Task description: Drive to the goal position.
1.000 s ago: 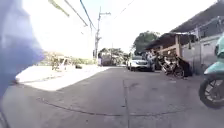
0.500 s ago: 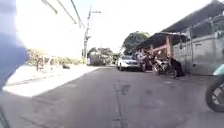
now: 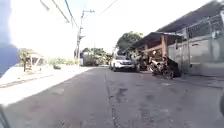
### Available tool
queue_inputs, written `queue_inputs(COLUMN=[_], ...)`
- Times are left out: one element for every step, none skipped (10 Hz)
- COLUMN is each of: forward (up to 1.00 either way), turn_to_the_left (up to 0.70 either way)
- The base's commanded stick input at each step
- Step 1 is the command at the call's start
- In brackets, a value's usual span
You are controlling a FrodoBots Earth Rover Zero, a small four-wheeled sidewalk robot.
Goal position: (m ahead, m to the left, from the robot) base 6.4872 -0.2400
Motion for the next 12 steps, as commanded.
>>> queue_inputs(forward=[0.78,0.78,0.78,0.78,0.78,0.78,0.78,0.78,0.78,0.78,0.77,0.77], turn_to_the_left=[-0.32,-0.32,-0.32,-0.32,-0.32,-0.32,-0.32,-0.32,-0.32,-0.34,-0.39,-0.38])
